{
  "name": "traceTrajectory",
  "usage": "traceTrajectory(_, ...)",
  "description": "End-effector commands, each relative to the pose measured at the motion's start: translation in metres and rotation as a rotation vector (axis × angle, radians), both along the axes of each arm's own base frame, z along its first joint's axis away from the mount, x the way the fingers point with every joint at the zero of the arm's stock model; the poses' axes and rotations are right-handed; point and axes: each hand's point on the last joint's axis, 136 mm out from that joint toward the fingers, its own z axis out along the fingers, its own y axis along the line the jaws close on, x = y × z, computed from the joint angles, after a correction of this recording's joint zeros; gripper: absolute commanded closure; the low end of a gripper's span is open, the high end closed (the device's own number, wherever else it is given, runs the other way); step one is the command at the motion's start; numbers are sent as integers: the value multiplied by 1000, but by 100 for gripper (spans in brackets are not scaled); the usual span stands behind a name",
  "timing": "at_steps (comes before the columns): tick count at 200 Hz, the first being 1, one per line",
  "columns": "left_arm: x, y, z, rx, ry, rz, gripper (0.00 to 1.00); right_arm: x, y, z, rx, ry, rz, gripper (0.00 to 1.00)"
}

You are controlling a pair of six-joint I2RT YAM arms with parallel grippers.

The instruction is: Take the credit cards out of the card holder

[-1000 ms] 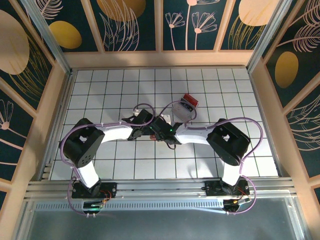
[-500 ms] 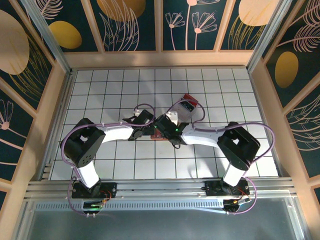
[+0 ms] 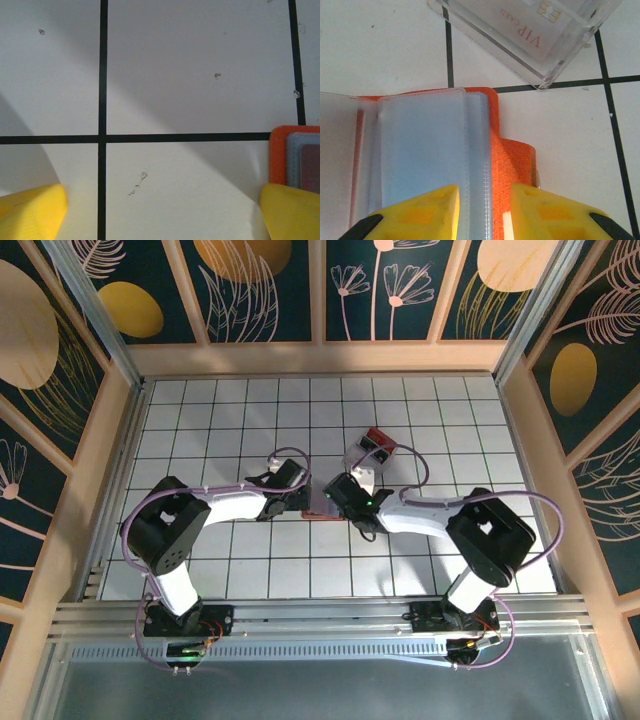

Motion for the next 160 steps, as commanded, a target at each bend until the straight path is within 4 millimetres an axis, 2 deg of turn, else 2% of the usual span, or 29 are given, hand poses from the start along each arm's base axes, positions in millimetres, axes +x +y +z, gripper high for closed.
traceTrajectory(1, -2, -7, 3, -3, 5, -31, 1, 6, 0, 18, 88, -58, -24, 68)
traceTrajectory(25, 1, -19, 10, -3, -13, -52, 1, 8, -1, 30, 129, -80, -27, 68)
traceTrajectory(49, -2, -25, 5, 17, -1, -71, 1, 10, 1, 50, 183, -120, -20, 68)
traceTrajectory(51, 3, -30, 12, 5, -17, -71, 1, 10, 1, 51, 188, -123, -19, 68)
traceTrajectory(61, 6, -36, 17, 2, -30, -78, 1, 10, 2, 59, 212, -138, -14, 68)
traceTrajectory(99, 10, -50, 27, -3, -47, -103, 1, 10, -5, 77, 307, -166, -32, 70)
traceTrajectory(127, 11, -66, 23, 5, -39, -136, 1, 10, -12, 87, 402, -183, -50, 75)
traceTrajectory(160, 9, -84, 14, 26, -25, -174, 1, 9, -21, 90, 479, -176, -66, 81)
